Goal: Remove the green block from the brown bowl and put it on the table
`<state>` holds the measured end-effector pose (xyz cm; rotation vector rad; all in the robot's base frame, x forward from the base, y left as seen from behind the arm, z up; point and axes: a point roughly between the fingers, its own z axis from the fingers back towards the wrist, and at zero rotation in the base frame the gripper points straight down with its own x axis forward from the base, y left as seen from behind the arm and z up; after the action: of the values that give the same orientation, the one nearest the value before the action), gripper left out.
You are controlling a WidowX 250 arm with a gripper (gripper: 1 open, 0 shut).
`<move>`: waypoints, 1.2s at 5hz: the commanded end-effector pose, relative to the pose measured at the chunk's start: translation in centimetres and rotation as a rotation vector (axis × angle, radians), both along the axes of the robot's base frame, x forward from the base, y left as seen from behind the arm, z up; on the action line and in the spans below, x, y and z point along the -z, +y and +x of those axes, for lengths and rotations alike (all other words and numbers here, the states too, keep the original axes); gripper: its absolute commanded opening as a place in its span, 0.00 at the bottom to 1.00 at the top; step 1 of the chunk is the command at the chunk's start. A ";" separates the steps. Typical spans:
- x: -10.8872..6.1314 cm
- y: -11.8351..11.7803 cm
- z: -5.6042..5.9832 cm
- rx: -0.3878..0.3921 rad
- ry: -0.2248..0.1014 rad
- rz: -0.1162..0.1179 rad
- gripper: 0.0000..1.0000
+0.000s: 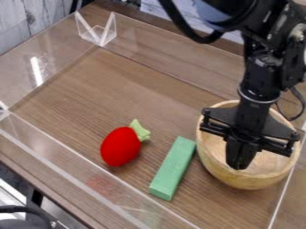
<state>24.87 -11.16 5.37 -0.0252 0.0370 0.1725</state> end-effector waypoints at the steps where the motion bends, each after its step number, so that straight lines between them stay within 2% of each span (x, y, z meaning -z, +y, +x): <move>1: -1.7 -0.1 1.0 0.073 -0.045 -0.007 0.00; 3: -2.6 0.3 1.0 0.213 -0.043 0.006 0.00; 4: -3.9 0.2 0.5 0.202 -0.077 0.012 0.00; 5: -5.8 1.2 1.4 0.102 -0.113 0.024 0.00; 6: -7.4 3.3 2.3 -0.021 -0.143 0.039 1.00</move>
<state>26.54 -7.78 11.07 0.0235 -0.0488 0.1866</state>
